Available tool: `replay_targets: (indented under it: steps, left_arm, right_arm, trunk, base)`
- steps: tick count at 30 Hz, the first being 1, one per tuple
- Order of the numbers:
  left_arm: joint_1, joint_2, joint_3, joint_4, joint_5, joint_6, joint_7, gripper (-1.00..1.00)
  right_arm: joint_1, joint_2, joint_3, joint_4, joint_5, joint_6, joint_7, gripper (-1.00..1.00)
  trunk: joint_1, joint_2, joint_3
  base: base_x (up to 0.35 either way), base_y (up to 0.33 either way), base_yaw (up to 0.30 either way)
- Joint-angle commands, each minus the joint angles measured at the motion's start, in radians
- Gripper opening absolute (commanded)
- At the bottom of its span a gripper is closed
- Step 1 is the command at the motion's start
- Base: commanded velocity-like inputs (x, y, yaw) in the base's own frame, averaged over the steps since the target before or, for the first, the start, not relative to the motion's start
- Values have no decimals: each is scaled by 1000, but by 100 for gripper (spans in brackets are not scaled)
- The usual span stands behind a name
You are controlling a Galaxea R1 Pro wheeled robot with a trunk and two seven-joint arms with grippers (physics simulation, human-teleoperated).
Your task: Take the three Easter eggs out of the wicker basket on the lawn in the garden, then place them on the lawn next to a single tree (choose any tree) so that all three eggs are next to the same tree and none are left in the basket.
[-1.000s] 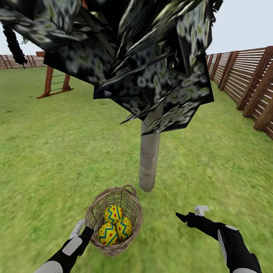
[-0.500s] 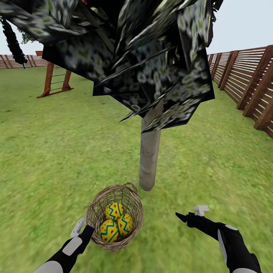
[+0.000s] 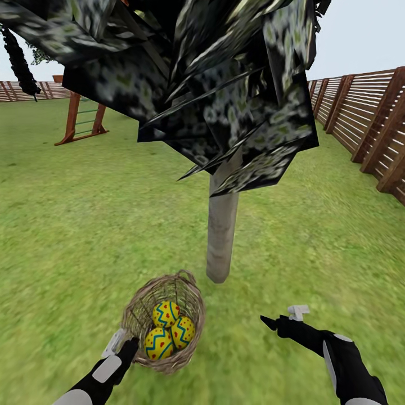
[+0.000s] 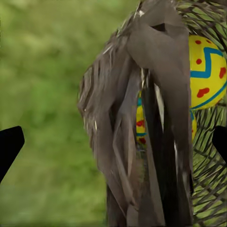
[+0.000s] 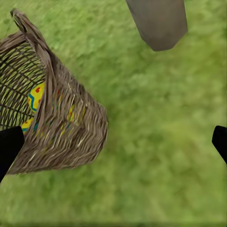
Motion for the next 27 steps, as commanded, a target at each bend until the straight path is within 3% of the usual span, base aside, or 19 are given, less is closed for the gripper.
replay_targets:
  steps: [1,9,20,24,27]
  left_arm:
    - [0,0,-2,-2,10,2,5,100]
    - [1,1,-1,-15,12,3,8,100]
    - [12,26,15,-21,17,14,11,100]
    - [23,29,98,-48,16,51,9,100]
    - [69,47,160,-150,16,166,8,100]
  right_arm:
    - [-1,0,-4,-1,6,6,7,100]
    - [-1,0,-4,-4,6,6,7,100]
    - [-1,4,-2,-14,13,7,6,100]
    - [-1,4,0,-15,15,9,6,100]
    - [-1,4,1,-15,22,8,4,100]
  trunk:
    - [0,0,-1]
    - [-27,49,21]
    - [-69,126,56]
    - [-84,154,68]
    - [-96,175,78]
  base:
    - [0,0,0]
    - [0,0,0]
    - [0,0,0]
    - [0,0,0]
    - [0,0,0]
